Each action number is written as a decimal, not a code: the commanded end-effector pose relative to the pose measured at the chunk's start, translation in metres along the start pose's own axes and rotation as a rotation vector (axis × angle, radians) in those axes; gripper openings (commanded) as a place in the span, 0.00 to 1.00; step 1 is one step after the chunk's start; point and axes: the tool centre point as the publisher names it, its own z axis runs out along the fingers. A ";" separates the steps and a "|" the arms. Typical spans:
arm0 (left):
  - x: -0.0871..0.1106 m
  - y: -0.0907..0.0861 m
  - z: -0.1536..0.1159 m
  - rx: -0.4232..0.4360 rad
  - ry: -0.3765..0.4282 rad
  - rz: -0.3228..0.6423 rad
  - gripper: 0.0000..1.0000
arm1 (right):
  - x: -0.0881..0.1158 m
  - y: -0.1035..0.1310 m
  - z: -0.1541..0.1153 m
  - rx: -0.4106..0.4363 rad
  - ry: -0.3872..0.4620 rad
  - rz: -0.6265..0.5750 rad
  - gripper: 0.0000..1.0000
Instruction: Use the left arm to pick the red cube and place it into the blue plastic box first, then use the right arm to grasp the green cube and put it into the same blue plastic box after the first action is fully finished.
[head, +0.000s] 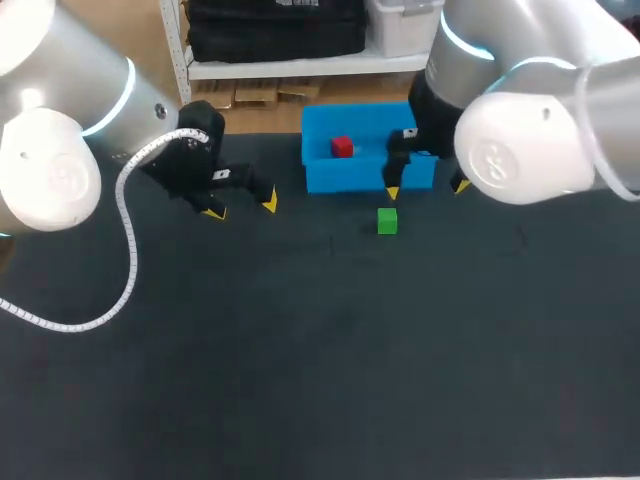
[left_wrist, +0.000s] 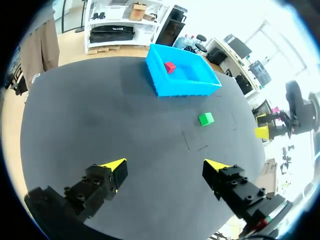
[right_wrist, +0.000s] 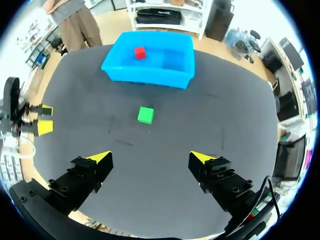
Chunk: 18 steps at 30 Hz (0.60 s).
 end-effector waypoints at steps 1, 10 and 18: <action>-0.001 0.001 0.001 0.003 0.000 0.001 1.00 | -0.007 0.002 0.006 0.011 0.006 0.018 1.00; -0.001 0.001 0.001 0.003 0.000 0.001 1.00 | -0.005 0.011 0.023 0.043 0.034 0.008 1.00; -0.001 0.001 0.001 0.003 0.000 0.001 1.00 | -0.012 0.018 0.027 0.064 0.046 -0.002 1.00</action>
